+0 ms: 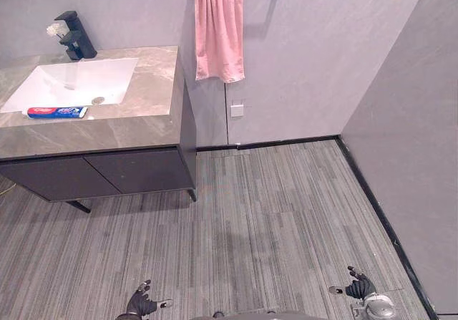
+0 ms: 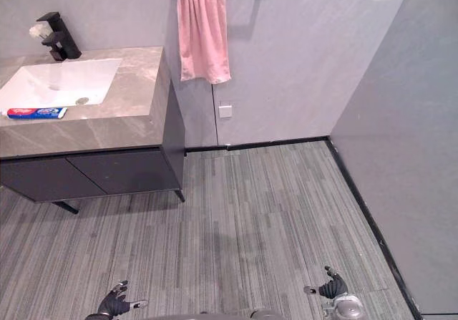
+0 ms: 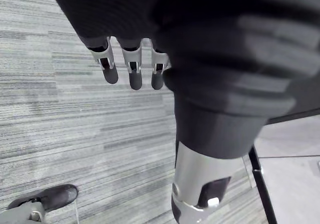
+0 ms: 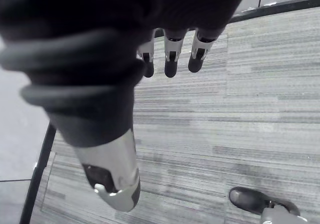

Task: Organize washtable

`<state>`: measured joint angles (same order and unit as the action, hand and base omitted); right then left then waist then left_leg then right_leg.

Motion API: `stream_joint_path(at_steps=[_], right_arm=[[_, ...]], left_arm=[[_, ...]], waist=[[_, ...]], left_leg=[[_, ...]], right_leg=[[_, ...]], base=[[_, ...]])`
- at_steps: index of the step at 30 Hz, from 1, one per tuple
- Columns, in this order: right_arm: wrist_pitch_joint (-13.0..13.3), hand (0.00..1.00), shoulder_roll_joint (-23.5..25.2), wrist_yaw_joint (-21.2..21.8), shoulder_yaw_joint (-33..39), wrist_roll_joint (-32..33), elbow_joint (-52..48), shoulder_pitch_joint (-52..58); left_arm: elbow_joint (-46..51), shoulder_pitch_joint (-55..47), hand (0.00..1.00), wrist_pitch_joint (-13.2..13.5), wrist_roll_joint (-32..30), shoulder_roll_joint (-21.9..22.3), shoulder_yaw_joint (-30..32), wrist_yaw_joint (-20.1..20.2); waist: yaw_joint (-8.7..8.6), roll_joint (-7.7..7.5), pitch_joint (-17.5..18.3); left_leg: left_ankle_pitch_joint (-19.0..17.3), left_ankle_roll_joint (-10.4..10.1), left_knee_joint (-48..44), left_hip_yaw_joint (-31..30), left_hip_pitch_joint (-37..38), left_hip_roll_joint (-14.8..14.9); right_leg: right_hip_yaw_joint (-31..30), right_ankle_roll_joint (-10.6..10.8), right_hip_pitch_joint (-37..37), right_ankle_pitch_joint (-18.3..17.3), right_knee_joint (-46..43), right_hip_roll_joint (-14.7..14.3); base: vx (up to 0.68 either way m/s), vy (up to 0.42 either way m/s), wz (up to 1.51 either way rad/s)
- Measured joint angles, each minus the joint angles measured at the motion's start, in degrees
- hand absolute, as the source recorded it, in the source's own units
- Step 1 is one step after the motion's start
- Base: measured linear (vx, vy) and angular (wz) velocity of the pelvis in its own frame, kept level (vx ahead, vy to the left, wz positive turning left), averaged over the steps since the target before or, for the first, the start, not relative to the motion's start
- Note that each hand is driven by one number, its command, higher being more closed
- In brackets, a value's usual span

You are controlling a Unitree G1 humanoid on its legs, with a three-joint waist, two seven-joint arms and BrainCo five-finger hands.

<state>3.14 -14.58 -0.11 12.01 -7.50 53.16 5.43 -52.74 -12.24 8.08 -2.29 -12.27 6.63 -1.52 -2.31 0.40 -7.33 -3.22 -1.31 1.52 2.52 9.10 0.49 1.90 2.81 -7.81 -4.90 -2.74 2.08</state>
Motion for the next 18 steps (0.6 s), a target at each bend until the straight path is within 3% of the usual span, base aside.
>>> stream_joint_path(at_steps=[18], right_arm=[[-1.22,0.00,3.60,-0.99,1.50,2.45,2.29,0.75]], left_arm=[[-0.89,-0.18,0.00,-0.29,1.75,2.57,0.48,-0.18]], waist=[[0.06,-0.37,0.10]], left_leg=[[0.84,-0.15,2.31,0.88,0.71,0.32]], right_leg=[[0.63,-0.05,0.28,0.02,1.19,-0.37]], base=[[-0.05,-0.032,-0.01]])
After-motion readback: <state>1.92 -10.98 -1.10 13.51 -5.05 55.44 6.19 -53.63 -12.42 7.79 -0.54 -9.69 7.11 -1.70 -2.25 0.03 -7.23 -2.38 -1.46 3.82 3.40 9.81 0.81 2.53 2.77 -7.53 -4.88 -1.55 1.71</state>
